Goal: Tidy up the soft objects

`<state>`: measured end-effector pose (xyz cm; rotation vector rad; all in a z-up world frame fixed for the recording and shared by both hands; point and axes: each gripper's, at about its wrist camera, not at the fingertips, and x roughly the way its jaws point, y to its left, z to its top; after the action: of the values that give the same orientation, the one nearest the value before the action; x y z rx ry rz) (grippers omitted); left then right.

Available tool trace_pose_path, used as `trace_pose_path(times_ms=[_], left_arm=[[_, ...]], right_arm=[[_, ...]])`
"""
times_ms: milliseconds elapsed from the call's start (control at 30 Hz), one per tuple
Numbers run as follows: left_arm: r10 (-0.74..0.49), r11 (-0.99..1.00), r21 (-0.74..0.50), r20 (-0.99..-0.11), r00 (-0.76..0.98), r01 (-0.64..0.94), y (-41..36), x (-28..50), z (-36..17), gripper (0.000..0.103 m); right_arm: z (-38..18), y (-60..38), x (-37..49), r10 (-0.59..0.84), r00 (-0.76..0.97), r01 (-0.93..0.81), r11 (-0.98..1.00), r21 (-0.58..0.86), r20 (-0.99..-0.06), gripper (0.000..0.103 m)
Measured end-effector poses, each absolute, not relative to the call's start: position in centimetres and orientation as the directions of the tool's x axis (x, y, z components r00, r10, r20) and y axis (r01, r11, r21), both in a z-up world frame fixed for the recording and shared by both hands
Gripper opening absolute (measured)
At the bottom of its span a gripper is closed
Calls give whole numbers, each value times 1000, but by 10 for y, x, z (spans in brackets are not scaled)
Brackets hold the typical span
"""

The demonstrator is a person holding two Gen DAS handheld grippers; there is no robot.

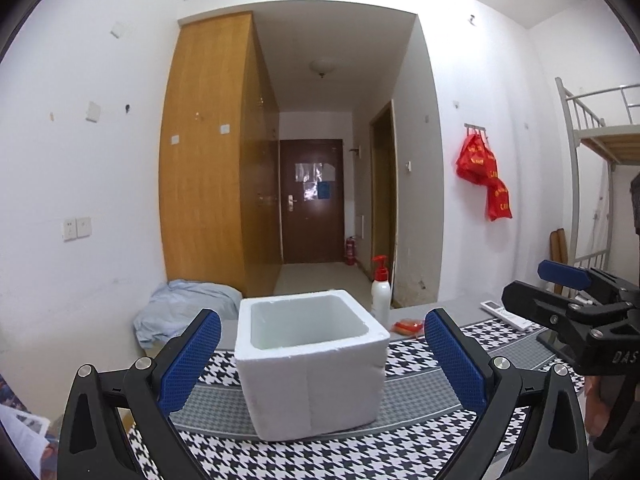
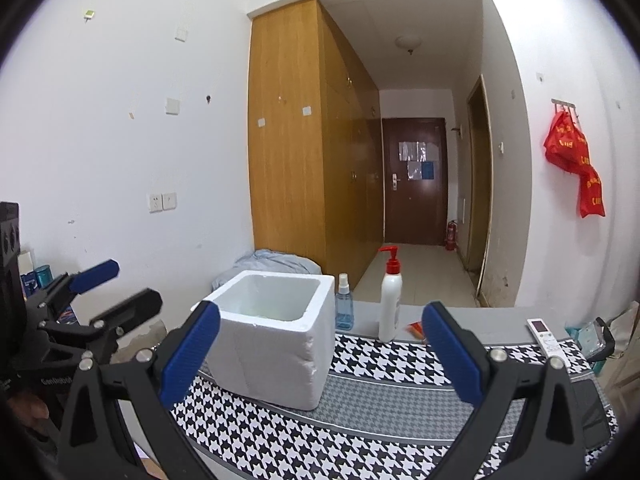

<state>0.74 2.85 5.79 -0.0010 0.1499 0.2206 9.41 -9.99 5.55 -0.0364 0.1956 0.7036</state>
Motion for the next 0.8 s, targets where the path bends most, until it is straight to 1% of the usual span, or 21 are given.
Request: trace_pose_path(times_ms=[100, 267, 433, 567, 800], left_arm=[[211, 977, 11, -148, 966, -212, 25, 6, 53, 102], [180, 983, -11, -165, 970, -184, 23, 6, 41, 102], [169, 985, -15, -148, 974, -173, 16, 3, 31, 102], [183, 982, -24, -137, 973, -188, 13, -2, 25, 102], [226, 973, -17, -159, 961, -232, 14, -1, 15, 102]], right_arm=[[51, -102, 88, 616, 766, -626, 780, 8, -184, 102], [43, -110, 86, 593, 785, -601, 799, 13, -182, 102], [30, -115, 85, 567, 802, -577, 817, 2, -189, 102], [22, -117, 83, 570, 797, -580, 815, 13, -198, 102], [13, -119, 81, 579, 786, -591, 807, 14, -218, 102]])
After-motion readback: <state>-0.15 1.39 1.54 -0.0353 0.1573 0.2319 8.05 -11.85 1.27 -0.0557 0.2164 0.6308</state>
